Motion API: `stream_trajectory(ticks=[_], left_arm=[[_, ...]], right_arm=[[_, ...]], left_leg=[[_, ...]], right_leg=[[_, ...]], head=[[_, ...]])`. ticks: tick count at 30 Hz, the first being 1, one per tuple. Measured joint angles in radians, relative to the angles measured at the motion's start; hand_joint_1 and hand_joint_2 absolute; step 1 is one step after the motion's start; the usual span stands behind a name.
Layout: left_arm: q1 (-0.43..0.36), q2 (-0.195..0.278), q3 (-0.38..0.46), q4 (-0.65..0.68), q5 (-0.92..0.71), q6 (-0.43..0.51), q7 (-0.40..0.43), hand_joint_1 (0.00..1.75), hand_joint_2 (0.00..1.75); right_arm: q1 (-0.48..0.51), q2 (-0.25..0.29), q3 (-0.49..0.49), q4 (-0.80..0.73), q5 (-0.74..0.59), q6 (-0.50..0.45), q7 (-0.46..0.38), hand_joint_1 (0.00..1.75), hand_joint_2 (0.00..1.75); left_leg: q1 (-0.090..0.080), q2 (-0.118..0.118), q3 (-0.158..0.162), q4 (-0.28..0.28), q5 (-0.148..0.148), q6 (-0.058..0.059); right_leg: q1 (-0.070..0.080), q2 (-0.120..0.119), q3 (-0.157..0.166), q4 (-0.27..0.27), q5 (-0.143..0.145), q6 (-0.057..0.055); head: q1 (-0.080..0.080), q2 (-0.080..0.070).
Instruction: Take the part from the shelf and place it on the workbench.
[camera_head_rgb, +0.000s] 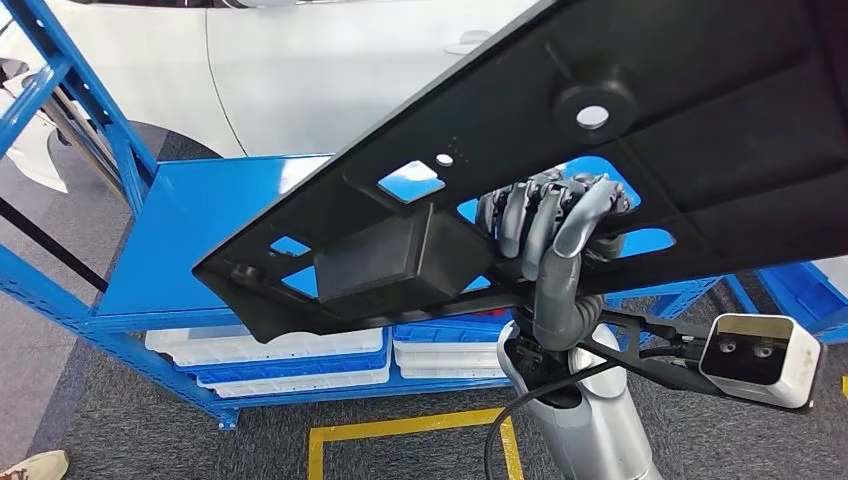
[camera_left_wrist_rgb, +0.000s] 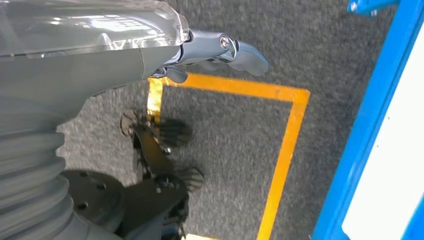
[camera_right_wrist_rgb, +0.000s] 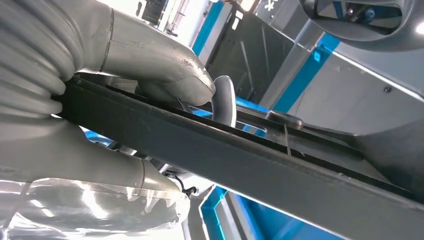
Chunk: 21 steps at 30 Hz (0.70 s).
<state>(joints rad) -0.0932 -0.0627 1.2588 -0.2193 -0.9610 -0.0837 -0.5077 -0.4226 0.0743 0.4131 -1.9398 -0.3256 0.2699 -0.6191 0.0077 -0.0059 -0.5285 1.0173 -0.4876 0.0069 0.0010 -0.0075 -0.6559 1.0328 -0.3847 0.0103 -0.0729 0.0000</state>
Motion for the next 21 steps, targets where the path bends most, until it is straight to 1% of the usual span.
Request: stream_trajectory(ticks=[1,2,3,4,5,6,7,8,9,10,11,12,13,14,15,16,17,18,19,20,21], left_arm=[[-0.001,0.0,0.0,0.0,0.0,0.0,0.0,0.0,1.75],[-0.002,0.0,0.0,0.0,0.0,0.0,0.0,0.0,1.75],[-0.004,0.0,0.001,0.0,-0.001,0.0,0.001,0.0,1.75],[-0.004,0.0,0.001,0.0,-0.002,0.001,0.004,0.0,1.75],[-0.004,0.001,0.001,0.0,-0.005,0.003,0.007,0.0,1.75],[-0.004,0.002,0.002,0.0,-0.007,0.005,0.012,0.0,1.75],[-0.004,0.003,0.002,0.0,-0.01,0.008,0.018,0.0,1.75],[-0.004,0.004,0.002,0.0,-0.012,0.01,0.023,0.0,1.75],[-0.004,0.005,0.002,0.0,-0.015,0.012,0.03,0.0,1.75],[-0.004,0.006,0.002,0.0,-0.017,0.014,0.036,0.0,1.75],[-0.004,0.007,0.001,0.0,-0.019,0.017,0.044,0.0,1.75],[-0.003,0.008,0.001,0.0,-0.02,0.02,0.051,0.0,1.75],[-0.003,0.01,0.001,0.0,-0.021,0.023,0.058,0.0,1.75],[-0.001,0.013,0.002,0.0,-0.021,0.027,0.066,0.0,1.75],[0.001,0.016,0.002,0.0,-0.022,0.032,0.073,0.0,1.75],[0.004,0.019,0.002,0.0,-0.024,0.036,0.081,0.0,1.75],[0.006,0.022,0.002,0.0,-0.027,0.039,0.089,0.0,1.75],[0.008,0.024,0.002,0.0,-0.03,0.041,0.096,0.0,1.75],[0.009,0.026,0.002,0.0,-0.032,0.043,0.102,0.0,1.75],[0.009,0.028,0.002,0.0,-0.032,0.044,0.107,0.0,1.75],[0.008,0.031,0.002,0.0,-0.032,0.045,0.111,0.0,1.75]], right_arm=[[0.0,-0.002,0.0,-0.002,-0.001,0.0,0.001,1.75,1.75],[0.001,-0.005,0.0,-0.005,-0.004,0.001,0.004,1.75,1.75],[0.001,-0.007,0.0,-0.007,-0.009,0.003,0.01,1.75,1.75],[0.002,-0.011,0.001,-0.008,-0.017,0.008,0.018,1.75,1.75],[0.002,-0.015,0.001,-0.008,-0.027,0.014,0.027,1.75,1.75],[0.003,-0.02,0.001,-0.009,-0.037,0.019,0.032,1.75,1.75],[0.004,-0.025,0.002,-0.009,-0.046,0.024,0.036,1.75,1.75],[0.004,-0.029,0.003,-0.009,-0.052,0.027,0.037,1.75,1.75],[0.005,-0.032,0.005,-0.011,-0.054,0.03,0.035,1.75,1.75],[0.008,-0.034,0.006,-0.014,-0.052,0.033,0.03,1.75,1.75],[0.013,-0.036,0.007,-0.019,-0.048,0.036,0.02,1.75,1.75],[0.022,-0.038,0.007,-0.024,-0.041,0.038,0.007,1.75,1.75],[0.034,-0.04,0.008,-0.029,-0.033,0.041,-0.007,1.75,1.75],[0.05,-0.041,0.008,-0.032,-0.024,0.047,-0.023,1.75,1.75],[0.065,-0.043,0.008,-0.035,-0.013,0.055,-0.038,1.75,1.75],[0.081,-0.043,0.008,-0.036,-0.002,0.067,-0.051,1.75,1.75],[0.096,-0.044,0.008,-0.038,0.009,0.084,-0.062,1.75,1.75],[0.11,-0.045,0.008,-0.04,0.016,0.101,-0.068,1.75,1.75],[0.122,-0.045,0.008,-0.041,0.019,0.117,-0.072,1.75,1.75],[0.132,-0.045,0.008,-0.042,0.019,0.129,-0.074,1.75,1.75],[0.138,-0.046,0.01,-0.042,0.017,0.136,-0.075,1.75,1.75]], left_leg=[[0.002,0.002,-0.008,-0.002,0.011,0.006],[0.005,0.003,-0.018,-0.005,0.022,0.011],[0.005,0.005,-0.029,-0.004,0.033,0.015],[0.005,0.005,-0.043,-0.003,0.042,0.017],[0.005,0.006,-0.057,-0.002,0.052,0.017],[0.004,0.006,-0.07,-0.001,0.061,0.016],[0.004,0.006,-0.083,0.0,0.069,0.015],[0.004,0.005,-0.095,0.002,0.077,0.013],[0.004,0.005,-0.105,0.003,0.085,0.01],[0.004,0.004,-0.114,0.005,0.093,0.006],[0.003,0.003,-0.119,0.004,0.101,0.0],[0.003,0.002,-0.121,0.003,0.108,-0.006],[0.004,0.002,-0.122,0.001,0.116,-0.012],[0.004,0.001,-0.122,-0.003,0.124,-0.019],[0.005,0.001,-0.125,-0.002,0.123,-0.025],[0.006,0.001,-0.132,0.01,0.105,-0.03],[0.006,0.001,-0.143,0.039,0.068,-0.034],[0.008,0.001,-0.158,0.087,0.016,-0.037],[0.008,0.001,-0.174,0.151,-0.037,-0.039],[0.009,0.001,-0.185,0.213,-0.074,-0.041],[0.009,0.001,-0.188,0.261,-0.087,-0.042]], right_leg=[[-0.001,0.002,-0.009,0.014,-0.019,0.006],[-0.003,0.004,-0.024,0.048,-0.056,0.011],[-0.006,0.006,-0.042,0.102,-0.106,0.016],[-0.007,0.006,-0.06,0.167,-0.154,0.02],[-0.009,0.006,-0.071,0.226,-0.186,0.023],[-0.01,0.006,-0.069,0.26,-0.198,0.025],[-0.011,0.006,-0.051,0.261,-0.19,0.025],[-0.012,0.006,-0.013,0.223,-0.17,0.023],[-0.013,0.006,0.041,0.156,-0.151,0.02],[-0.011,0.006,0.092,0.082,-0.142,0.015],[-0.009,0.007,0.131,0.025,-0.135,0.009],[-0.006,0.007,0.152,-0.011,-0.136,0.003],[-0.002,0.008,0.154,-0.022,-0.136,-0.004],[-0.001,0.008,0.15,-0.021,-0.126,-0.011],[-0.002,0.006,0.145,-0.025,-0.119,-0.019],[-0.004,0.005,0.136,-0.026,-0.107,-0.028],[-0.006,0.003,0.125,-0.029,-0.095,-0.036],[-0.006,0.002,0.113,-0.03,-0.084,-0.042],[-0.004,0.002,0.098,-0.029,-0.073,-0.046],[-0.002,0.001,0.083,-0.028,-0.061,-0.048],[0.0,0.001,0.067,-0.027,-0.05,-0.049]], head=[[0.0,0.0],[0.0,0.0],[0.0,0.0],[0.0,0.0],[0.0,0.0],[0.0,0.0],[0.0,0.0],[0.0,0.0],[0.0,0.0],[0.0,0.0],[0.0,0.0],[0.0,0.0],[0.0,0.0],[-0.001,0.0],[-0.001,0.0],[0.0,0.0],[0.0,0.0],[0.0,0.0],[0.0,0.0],[0.0,0.0],[0.0,0.0]])
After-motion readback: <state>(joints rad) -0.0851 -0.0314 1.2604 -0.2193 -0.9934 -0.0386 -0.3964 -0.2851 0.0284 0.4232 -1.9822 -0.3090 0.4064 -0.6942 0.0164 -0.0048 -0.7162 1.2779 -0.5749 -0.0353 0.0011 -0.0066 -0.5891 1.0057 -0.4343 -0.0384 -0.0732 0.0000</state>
